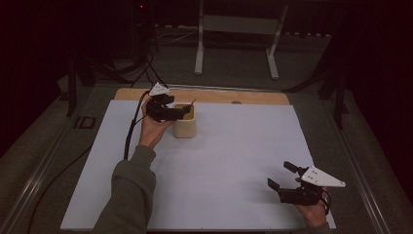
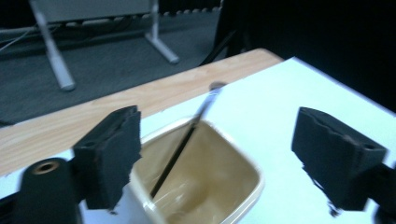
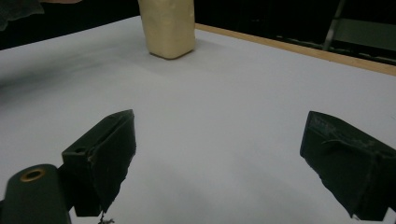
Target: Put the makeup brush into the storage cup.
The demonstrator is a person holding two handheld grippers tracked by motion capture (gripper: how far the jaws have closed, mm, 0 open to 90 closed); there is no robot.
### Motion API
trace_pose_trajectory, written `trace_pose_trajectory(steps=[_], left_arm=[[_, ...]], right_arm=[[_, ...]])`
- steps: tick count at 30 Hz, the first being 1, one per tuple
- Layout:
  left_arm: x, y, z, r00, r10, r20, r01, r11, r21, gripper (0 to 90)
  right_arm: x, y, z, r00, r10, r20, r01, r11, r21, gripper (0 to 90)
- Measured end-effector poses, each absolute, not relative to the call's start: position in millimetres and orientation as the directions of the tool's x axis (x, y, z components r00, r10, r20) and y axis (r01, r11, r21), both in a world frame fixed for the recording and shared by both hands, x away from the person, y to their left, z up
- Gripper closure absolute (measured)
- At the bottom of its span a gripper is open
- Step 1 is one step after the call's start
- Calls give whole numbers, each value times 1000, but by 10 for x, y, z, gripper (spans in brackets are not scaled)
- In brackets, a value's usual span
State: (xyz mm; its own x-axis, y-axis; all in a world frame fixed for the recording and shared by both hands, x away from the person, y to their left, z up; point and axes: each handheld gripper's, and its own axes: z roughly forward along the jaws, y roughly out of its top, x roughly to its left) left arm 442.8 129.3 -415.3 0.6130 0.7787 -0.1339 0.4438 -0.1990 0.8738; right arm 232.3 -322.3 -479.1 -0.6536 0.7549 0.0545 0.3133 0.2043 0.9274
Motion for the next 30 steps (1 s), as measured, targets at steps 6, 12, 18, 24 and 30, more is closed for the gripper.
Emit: trace_pose_trajectory(steps=[6, 12, 18, 24, 30], left_arm=[[4416, 1360, -4202, 593, 790, -155, 464, -177, 868, 146], [4405, 1396, -4268, 582, 798, -158, 477, -178, 861, 133], [4394, 1422, -4301, 577, 801, -159, 487, -181, 854, 123], [4368, 1452, -4304, 576, 806, -141, 491, -203, 847, 123], [4334, 1468, -4278, 576, 811, -105, 488, -239, 839, 123]], right_arm=[[2320, -3219, -4789, -654, 755, 54, 313, 204, 928, 104], [2320, -3218, -4789, -655, 754, 54, 313, 206, 927, 104], [2320, -3217, -4789, -656, 753, 54, 313, 206, 927, 104], [2320, -3216, -4789, -656, 752, 54, 313, 207, 927, 104], [2321, -3215, -4790, -658, 751, 54, 313, 207, 927, 104]])
